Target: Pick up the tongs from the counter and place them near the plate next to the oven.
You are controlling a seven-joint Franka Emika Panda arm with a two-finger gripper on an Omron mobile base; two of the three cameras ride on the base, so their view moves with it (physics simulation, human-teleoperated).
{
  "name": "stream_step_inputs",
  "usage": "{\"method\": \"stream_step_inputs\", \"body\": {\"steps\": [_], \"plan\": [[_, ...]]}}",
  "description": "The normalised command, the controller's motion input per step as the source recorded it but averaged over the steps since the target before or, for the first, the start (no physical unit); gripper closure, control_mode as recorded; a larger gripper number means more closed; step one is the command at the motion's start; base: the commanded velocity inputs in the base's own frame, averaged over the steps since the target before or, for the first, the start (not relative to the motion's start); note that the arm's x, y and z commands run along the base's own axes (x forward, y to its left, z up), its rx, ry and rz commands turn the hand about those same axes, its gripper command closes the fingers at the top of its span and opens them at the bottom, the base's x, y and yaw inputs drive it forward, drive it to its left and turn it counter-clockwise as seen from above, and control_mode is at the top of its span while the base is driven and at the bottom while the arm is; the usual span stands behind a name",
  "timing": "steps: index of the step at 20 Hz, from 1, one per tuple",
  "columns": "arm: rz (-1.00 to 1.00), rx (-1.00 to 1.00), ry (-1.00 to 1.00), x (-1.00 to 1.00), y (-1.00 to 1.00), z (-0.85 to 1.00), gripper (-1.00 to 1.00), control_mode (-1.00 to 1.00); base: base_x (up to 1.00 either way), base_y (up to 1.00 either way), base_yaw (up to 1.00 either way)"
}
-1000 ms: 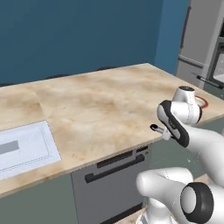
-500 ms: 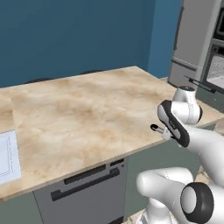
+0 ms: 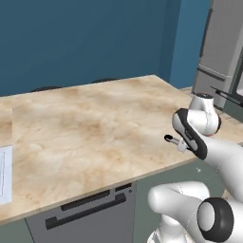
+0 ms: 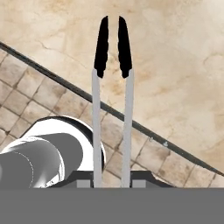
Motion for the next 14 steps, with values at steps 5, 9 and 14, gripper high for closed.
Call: {"method": "stream_step_inputs", "body": {"steps": [5,9,14], "plan": [[0.00,0.00,0.00,0.00,0.00,0.00,1.00,1.00,0.07,0.00,0.01],[0.00,0.00,0.00,0.00,0.00,0.00,1.00,1.00,0.03,0.00,0.00],[0.00,0.00,0.01,0.21,0.01,-0.01,1.00,-1.00,0.13,0.04,0.00]]}}
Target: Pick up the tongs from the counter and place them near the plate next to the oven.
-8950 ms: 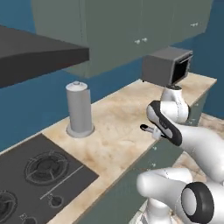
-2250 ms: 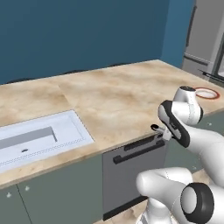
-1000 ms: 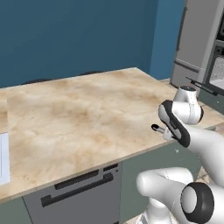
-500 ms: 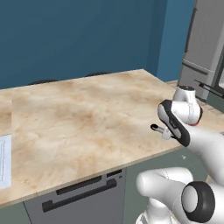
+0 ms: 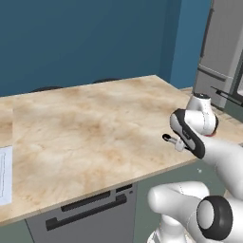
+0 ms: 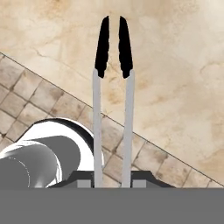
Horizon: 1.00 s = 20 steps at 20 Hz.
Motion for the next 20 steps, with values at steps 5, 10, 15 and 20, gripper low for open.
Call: {"method": "stream_step_inputs", "body": {"steps": [5,10,15,20], "plan": [[0.00,0.00,0.04,0.83,-0.03,-0.11,1.00,-1.00,0.00,0.00,0.00],[0.00,0.00,0.04,0.76,-0.31,-0.21,1.00,-1.00,0.00,0.00,0.00],[0.00,0.00,0.00,0.50,-0.49,-0.21,1.00,-1.00,0.00,0.00,0.00],[-0.04,0.00,-0.02,0.39,-0.30,-0.34,1.00,-1.00,0.00,0.00,0.00]]}}
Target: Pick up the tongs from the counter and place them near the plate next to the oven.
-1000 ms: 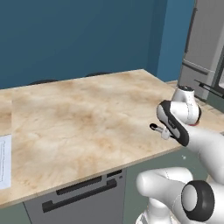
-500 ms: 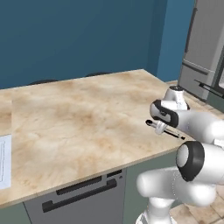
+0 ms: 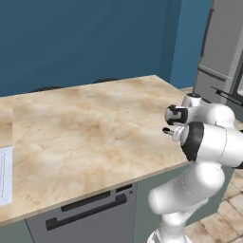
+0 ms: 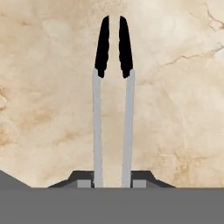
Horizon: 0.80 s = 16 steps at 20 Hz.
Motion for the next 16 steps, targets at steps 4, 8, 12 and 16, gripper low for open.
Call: {"method": "stream_step_inputs", "body": {"steps": [4,8,12,16], "plan": [[-0.13,-0.01,-0.08,0.38,-0.12,-0.38,1.00,-1.00,0.00,0.00,0.00],[-0.11,0.00,-0.11,0.45,-0.18,-0.30,1.00,-1.00,0.00,0.00,0.00],[-0.06,-0.07,-0.12,0.44,-0.19,-0.26,1.00,-1.00,0.00,0.00,0.00],[-0.01,-0.09,-0.09,0.49,-0.19,-0.25,1.00,-1.00,0.00,0.00,0.00]]}}
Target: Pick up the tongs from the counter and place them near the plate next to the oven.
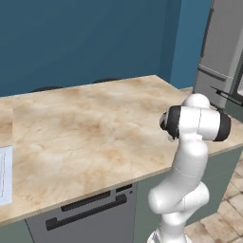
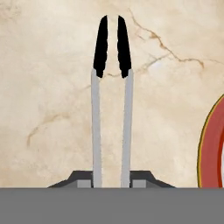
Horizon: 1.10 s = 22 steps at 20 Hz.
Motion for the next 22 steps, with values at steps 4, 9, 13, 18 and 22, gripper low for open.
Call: {"method": "stream_step_inputs", "body": {"steps": [4,9,13,18,22], "plan": [[0.00,-0.15,-0.01,0.53,-0.13,-0.19,1.00,-1.00,0.00,0.00,0.00],[0.00,-0.09,0.00,0.45,-0.22,-0.12,-1.00,-1.00,0.00,0.00,0.00],[0.00,0.00,-0.01,0.05,-0.22,0.12,-1.00,-1.00,0.00,0.00,0.00],[0.00,0.05,0.04,0.07,-0.13,0.32,-1.00,-1.00,0.00,0.00,0.00],[0.00,0.08,-0.02,-0.23,-0.01,0.46,-1.00,-1.00,0.00,0.00,0.00]]}}
